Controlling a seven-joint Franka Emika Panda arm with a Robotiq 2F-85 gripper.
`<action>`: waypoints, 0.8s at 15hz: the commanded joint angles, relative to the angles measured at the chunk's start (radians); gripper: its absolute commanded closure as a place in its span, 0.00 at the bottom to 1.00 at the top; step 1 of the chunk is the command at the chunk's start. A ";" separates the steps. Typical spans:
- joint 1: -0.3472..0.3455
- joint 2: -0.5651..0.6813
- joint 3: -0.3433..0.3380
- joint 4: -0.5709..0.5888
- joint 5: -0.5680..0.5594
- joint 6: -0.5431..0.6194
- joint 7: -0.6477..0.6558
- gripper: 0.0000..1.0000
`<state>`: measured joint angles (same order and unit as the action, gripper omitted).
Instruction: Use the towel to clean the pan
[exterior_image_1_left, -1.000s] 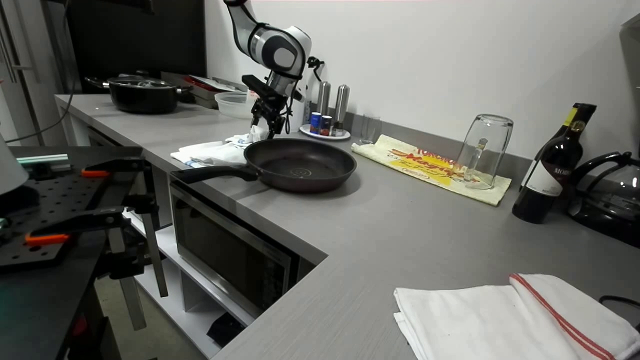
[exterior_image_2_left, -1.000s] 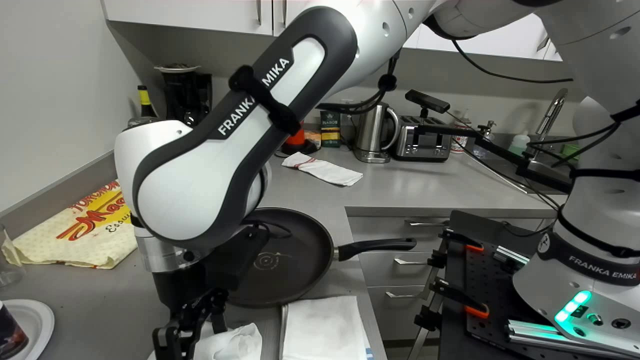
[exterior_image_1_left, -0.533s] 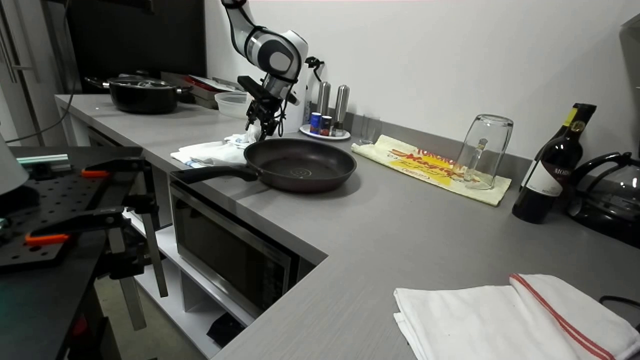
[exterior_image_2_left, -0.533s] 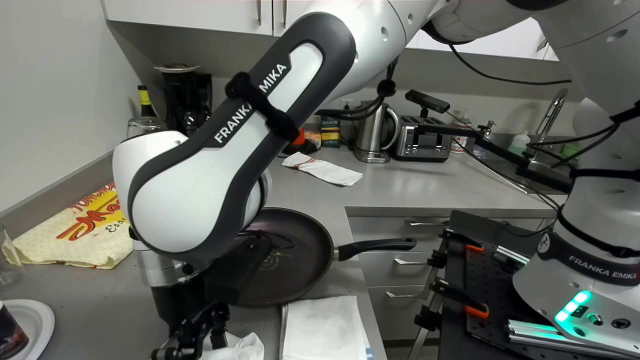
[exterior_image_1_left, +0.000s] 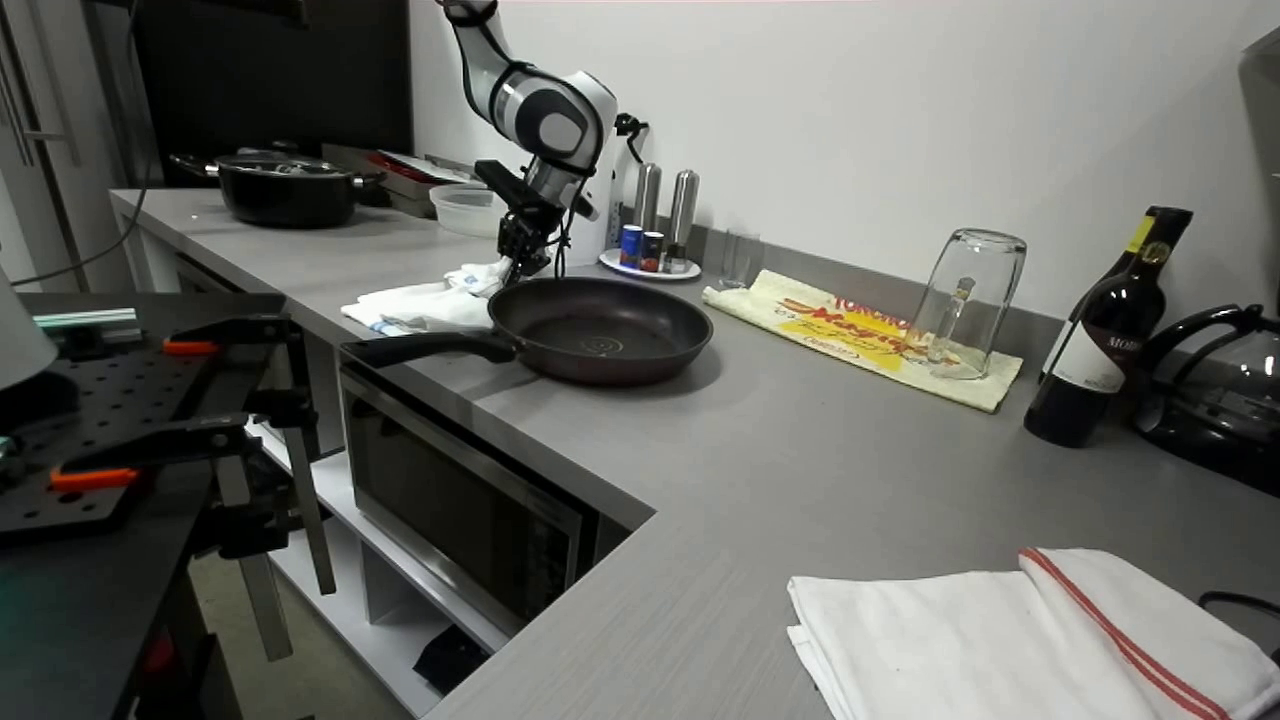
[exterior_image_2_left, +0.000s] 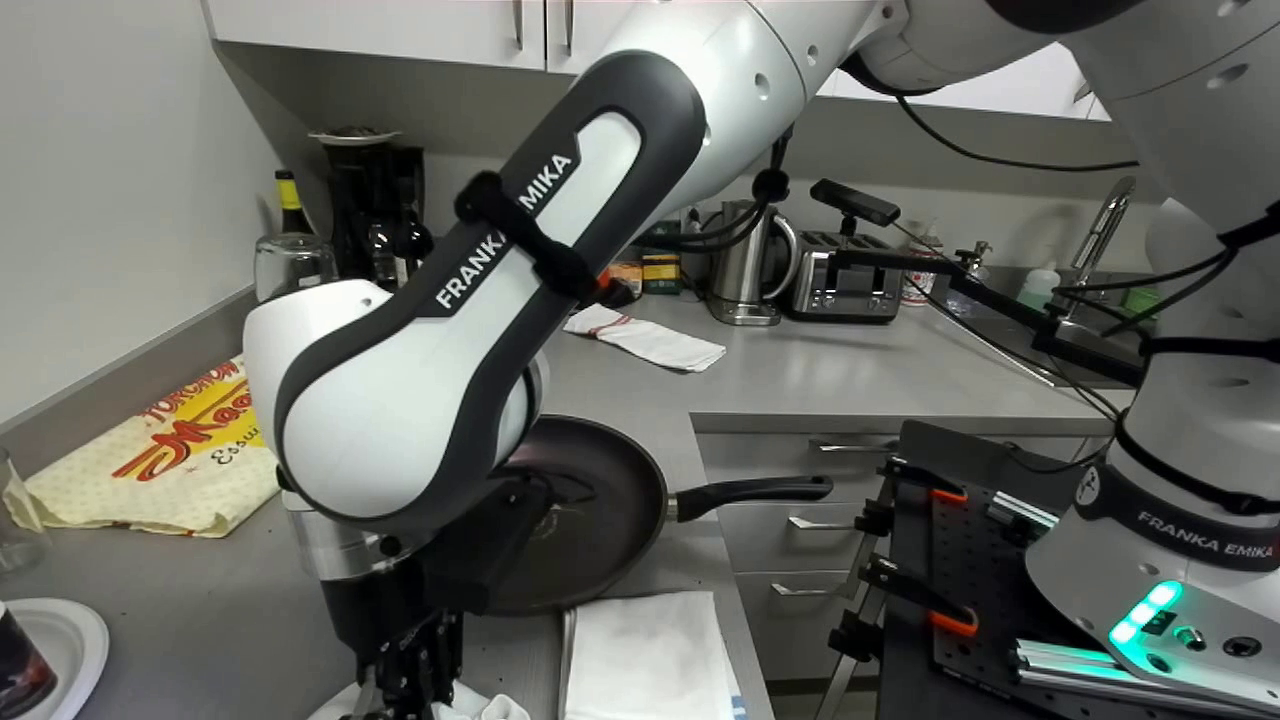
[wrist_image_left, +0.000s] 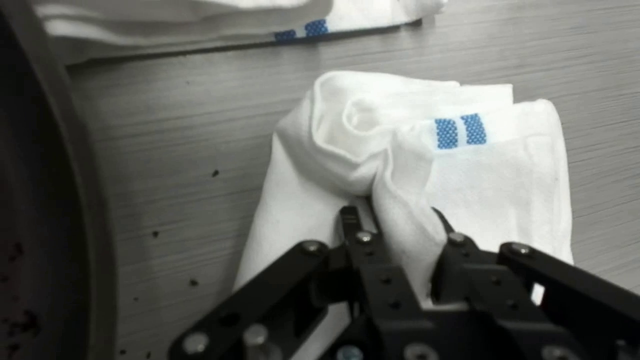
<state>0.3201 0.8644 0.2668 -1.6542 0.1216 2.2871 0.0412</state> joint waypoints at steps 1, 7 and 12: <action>-0.004 -0.038 0.001 -0.030 0.009 -0.034 0.007 1.00; 0.010 -0.187 0.024 -0.103 -0.009 -0.075 -0.006 0.98; 0.018 -0.351 -0.019 -0.213 -0.075 -0.072 0.013 0.98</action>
<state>0.3317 0.6366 0.2881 -1.7607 0.0924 2.2145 0.0400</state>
